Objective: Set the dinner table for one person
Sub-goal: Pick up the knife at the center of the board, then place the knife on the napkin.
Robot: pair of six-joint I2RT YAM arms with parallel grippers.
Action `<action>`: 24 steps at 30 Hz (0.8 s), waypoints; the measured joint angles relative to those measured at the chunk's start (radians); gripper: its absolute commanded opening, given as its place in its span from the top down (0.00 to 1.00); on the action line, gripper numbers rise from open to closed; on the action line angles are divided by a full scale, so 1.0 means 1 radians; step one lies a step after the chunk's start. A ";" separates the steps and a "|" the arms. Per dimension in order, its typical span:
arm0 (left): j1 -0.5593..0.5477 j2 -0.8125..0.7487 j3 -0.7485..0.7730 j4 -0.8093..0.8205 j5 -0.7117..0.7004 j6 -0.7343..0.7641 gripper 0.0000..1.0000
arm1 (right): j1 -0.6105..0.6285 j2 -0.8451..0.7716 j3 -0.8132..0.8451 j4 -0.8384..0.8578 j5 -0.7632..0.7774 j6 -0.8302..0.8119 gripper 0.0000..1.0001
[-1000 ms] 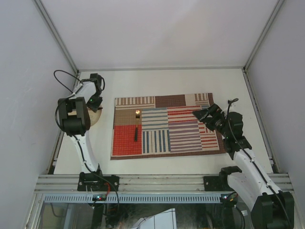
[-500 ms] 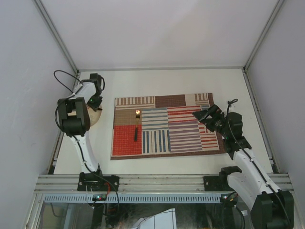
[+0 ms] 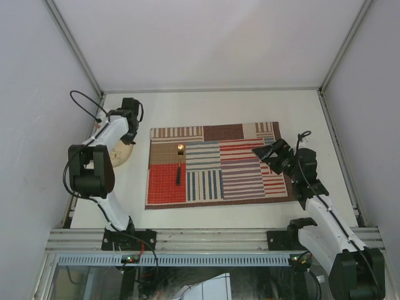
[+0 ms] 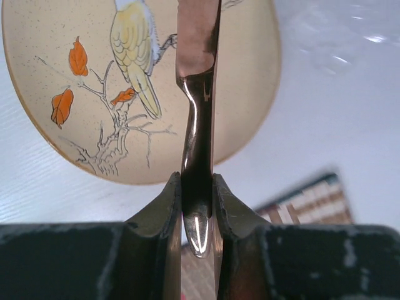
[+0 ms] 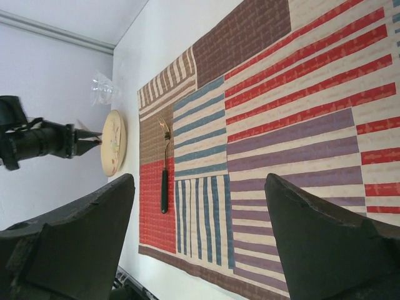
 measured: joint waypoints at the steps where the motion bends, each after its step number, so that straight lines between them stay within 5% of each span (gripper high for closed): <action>1: -0.015 -0.027 -0.008 0.006 -0.014 0.005 1.00 | 0.000 0.002 -0.002 0.000 0.001 0.000 0.15; 10: -0.215 -0.252 -0.137 0.094 -0.072 0.080 1.00 | -0.010 0.072 -0.003 0.023 0.027 -0.004 0.16; 24: -0.534 -0.314 -0.317 0.253 0.055 0.105 1.00 | -0.035 0.044 -0.003 0.002 0.079 -0.013 0.16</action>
